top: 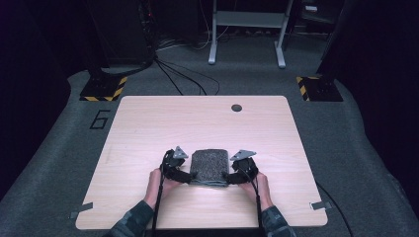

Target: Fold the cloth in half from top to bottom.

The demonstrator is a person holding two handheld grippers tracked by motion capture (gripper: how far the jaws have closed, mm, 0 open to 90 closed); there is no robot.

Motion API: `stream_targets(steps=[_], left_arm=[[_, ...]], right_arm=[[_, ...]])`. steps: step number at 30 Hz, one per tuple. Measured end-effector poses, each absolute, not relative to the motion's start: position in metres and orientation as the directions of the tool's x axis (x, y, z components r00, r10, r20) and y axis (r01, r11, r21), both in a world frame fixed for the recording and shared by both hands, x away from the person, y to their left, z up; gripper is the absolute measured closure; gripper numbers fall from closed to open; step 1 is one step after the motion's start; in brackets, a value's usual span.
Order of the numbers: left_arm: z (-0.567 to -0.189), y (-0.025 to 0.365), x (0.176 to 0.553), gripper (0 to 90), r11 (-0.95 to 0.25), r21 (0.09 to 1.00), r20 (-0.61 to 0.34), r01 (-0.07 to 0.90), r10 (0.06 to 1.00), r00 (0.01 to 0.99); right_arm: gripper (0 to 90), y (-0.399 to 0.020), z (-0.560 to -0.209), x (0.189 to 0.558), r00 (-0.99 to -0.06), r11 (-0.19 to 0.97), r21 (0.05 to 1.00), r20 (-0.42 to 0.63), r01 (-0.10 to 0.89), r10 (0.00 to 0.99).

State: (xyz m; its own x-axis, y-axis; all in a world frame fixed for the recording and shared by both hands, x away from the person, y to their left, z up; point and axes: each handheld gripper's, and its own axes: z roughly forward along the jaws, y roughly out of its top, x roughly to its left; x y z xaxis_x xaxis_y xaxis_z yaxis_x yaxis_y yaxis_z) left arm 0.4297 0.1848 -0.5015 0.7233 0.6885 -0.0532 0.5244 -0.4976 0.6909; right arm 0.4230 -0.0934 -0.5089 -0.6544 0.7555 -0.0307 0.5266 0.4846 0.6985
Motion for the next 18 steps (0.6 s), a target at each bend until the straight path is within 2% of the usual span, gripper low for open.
stream_targets(steps=[3,7,8,13,18], left_arm=[[-0.477,0.192,0.439,18.7,-0.44,0.747,-0.048,0.499,0.712,0.7],[-0.467,0.184,0.459,19.3,-0.442,0.75,-0.021,0.492,0.727,0.686],[-0.474,0.172,0.473,19.5,-0.482,0.716,0.011,0.505,0.732,0.682],[-0.498,0.162,0.487,20.6,-0.532,0.651,0.049,0.541,0.741,0.67],[-0.509,0.168,0.49,20.2,-0.515,0.642,0.03,0.568,0.757,0.653]], right_arm=[[22.3,-0.103,-0.493,0.434,-0.64,0.43,0.733,0.009,0.527,0.769],[22.8,-0.098,-0.487,0.455,-0.613,0.399,0.744,0.019,0.536,0.79],[22.8,-0.095,-0.49,0.463,-0.608,0.396,0.737,0.026,0.548,0.793],[23.1,-0.09,-0.505,0.477,-0.591,0.414,0.697,0.018,0.586,0.806],[22.7,-0.09,-0.512,0.482,-0.578,0.419,0.681,0.007,0.6,0.816]])
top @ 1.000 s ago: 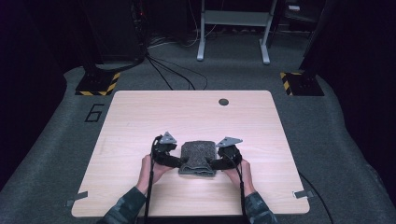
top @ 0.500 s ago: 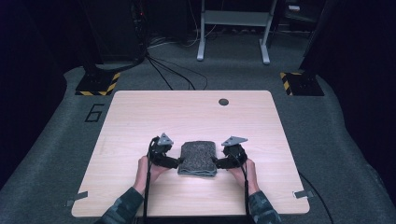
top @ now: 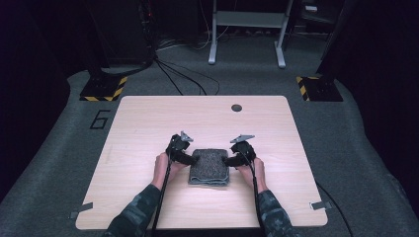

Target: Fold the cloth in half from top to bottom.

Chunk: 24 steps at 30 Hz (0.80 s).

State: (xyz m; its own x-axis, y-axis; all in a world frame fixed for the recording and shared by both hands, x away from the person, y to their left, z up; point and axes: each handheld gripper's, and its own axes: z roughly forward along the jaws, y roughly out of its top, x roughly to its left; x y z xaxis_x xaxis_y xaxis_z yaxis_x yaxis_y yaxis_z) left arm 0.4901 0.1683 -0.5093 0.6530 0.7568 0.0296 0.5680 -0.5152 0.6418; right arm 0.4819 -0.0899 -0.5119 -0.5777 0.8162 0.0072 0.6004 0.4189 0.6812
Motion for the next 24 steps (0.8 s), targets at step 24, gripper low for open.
stream_targets(steps=[24], left_arm=[[-0.514,0.171,0.493,16.2,-0.471,0.658,-0.023,0.588,0.768,0.64]], right_arm=[[19.5,-0.091,-0.512,0.494,-0.583,0.442,0.661,-0.008,0.606,0.812]])
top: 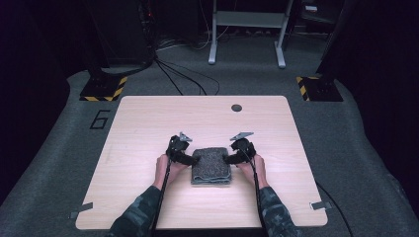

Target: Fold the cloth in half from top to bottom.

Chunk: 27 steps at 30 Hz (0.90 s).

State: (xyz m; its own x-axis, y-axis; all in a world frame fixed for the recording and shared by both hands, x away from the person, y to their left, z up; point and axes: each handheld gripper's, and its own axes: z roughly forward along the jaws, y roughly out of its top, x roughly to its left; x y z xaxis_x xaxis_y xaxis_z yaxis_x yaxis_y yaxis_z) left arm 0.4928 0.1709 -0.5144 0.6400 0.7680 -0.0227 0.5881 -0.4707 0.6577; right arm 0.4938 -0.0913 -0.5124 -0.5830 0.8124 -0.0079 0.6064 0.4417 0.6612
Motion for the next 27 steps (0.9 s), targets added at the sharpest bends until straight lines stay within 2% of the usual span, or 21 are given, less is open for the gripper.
stream_targets(steps=[8,16,24,27], left_arm=[[-0.494,0.184,0.486,14.4,-0.429,0.698,-0.042,0.573,0.774,0.632],[-0.472,0.222,0.462,12.1,-0.421,0.726,0.008,0.544,0.796,0.605],[-0.481,0.272,0.428,9.6,-0.408,0.713,0.032,0.57,0.832,0.554],[-0.488,0.283,0.42,8.7,-0.373,0.716,0.014,0.59,0.853,0.522]], right_arm=[[15.7,-0.105,-0.491,0.483,-0.577,0.39,0.71,0.028,0.587,0.817],[13.8,-0.135,-0.472,0.454,-0.571,0.377,0.744,0.008,0.552,0.821],[12.7,-0.181,-0.479,0.417,-0.514,0.353,0.744,-0.015,0.568,0.858],[12.6,-0.193,-0.486,0.409,-0.493,0.345,0.738,-0.019,0.58,0.87]])
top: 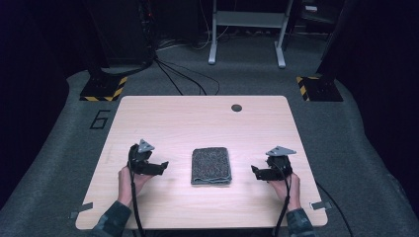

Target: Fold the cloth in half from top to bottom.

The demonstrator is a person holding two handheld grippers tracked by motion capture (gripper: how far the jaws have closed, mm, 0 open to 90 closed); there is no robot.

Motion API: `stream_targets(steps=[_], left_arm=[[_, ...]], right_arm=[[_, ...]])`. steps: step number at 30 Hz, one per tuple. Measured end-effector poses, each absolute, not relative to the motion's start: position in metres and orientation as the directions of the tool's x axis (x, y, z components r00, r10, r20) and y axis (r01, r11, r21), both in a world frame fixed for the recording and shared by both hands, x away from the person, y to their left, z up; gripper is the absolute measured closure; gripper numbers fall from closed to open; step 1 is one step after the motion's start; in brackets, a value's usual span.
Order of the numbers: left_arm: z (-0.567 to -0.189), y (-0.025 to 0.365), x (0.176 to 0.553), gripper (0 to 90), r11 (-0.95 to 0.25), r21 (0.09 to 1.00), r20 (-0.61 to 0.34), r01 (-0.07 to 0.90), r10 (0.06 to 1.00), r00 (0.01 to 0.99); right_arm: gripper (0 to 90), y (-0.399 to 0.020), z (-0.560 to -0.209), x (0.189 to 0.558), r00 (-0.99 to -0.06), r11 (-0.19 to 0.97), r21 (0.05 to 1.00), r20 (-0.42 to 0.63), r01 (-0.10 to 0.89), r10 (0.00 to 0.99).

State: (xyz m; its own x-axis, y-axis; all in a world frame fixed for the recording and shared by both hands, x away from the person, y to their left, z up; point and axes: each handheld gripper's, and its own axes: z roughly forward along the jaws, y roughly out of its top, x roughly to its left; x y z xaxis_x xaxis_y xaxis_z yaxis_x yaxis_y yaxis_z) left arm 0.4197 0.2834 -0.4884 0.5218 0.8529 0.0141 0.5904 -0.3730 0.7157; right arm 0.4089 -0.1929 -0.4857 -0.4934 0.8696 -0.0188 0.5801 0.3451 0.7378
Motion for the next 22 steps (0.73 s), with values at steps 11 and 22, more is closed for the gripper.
stream_targets(steps=[11,22], left_arm=[[-0.527,0.332,0.387,7.7,-0.267,0.712,-0.007,0.65,0.922,0.387],[-0.531,0.336,0.382,6.3,-0.26,0.734,0.007,0.627,0.927,0.375]], right_arm=[[11.3,-0.249,-0.527,0.372,-0.378,0.263,0.725,-0.004,0.636,0.926],[9.4,-0.253,-0.529,0.371,-0.37,0.251,0.736,-0.002,0.628,0.929]])
